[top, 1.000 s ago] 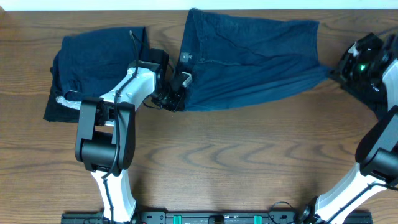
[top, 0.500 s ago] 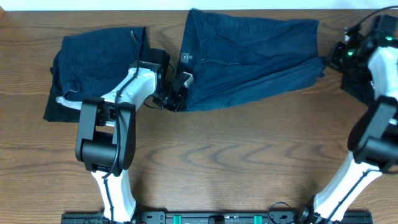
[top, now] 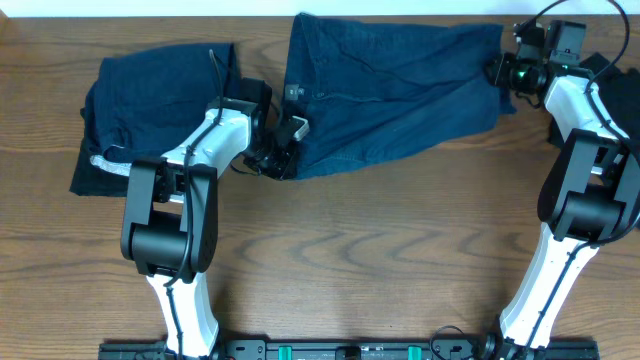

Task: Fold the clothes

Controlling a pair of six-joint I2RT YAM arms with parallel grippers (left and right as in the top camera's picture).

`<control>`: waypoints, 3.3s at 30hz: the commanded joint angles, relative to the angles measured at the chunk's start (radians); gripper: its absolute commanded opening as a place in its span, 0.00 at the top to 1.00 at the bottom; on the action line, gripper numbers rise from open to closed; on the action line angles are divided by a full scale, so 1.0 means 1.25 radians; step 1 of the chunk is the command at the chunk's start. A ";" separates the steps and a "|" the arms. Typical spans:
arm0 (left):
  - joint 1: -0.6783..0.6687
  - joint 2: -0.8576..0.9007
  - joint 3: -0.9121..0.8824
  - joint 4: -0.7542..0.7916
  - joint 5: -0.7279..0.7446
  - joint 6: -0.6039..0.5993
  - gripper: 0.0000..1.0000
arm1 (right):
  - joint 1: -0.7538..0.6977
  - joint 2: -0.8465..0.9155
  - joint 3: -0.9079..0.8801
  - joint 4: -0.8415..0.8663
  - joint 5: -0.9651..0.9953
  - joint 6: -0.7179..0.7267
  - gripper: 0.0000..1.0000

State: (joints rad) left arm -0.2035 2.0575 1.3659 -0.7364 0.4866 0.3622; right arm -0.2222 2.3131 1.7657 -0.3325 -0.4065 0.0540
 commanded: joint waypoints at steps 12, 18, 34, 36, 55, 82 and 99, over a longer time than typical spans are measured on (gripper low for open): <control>0.007 0.012 -0.004 -0.005 -0.021 -0.005 0.92 | -0.116 -0.188 0.016 -0.418 -0.049 0.023 0.18; 0.007 0.012 -0.004 0.002 -0.021 -0.005 0.92 | -0.127 -0.181 -0.051 -0.546 -0.055 -0.063 0.40; 0.007 0.012 -0.004 0.002 -0.021 -0.005 0.92 | -0.047 -0.180 -0.428 0.031 -0.077 -0.054 0.44; 0.007 0.012 -0.004 0.002 -0.021 -0.005 0.92 | -0.036 -0.180 -0.446 0.063 -0.076 -0.054 0.43; 0.007 0.012 -0.004 0.001 -0.022 -0.005 0.92 | -0.046 -0.275 -0.401 -0.071 -0.085 -0.021 0.99; 0.007 0.012 -0.004 -0.013 -0.021 -0.008 0.92 | -0.057 -0.552 -0.416 -0.370 0.060 0.046 0.99; 0.007 0.012 -0.004 -0.008 -0.022 -0.008 0.92 | -0.048 -0.551 -0.587 -0.427 0.236 0.151 0.99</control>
State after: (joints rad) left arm -0.2031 2.0575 1.3659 -0.7460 0.4797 0.3622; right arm -0.2901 1.6161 1.0840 -0.8867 -0.1581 0.2131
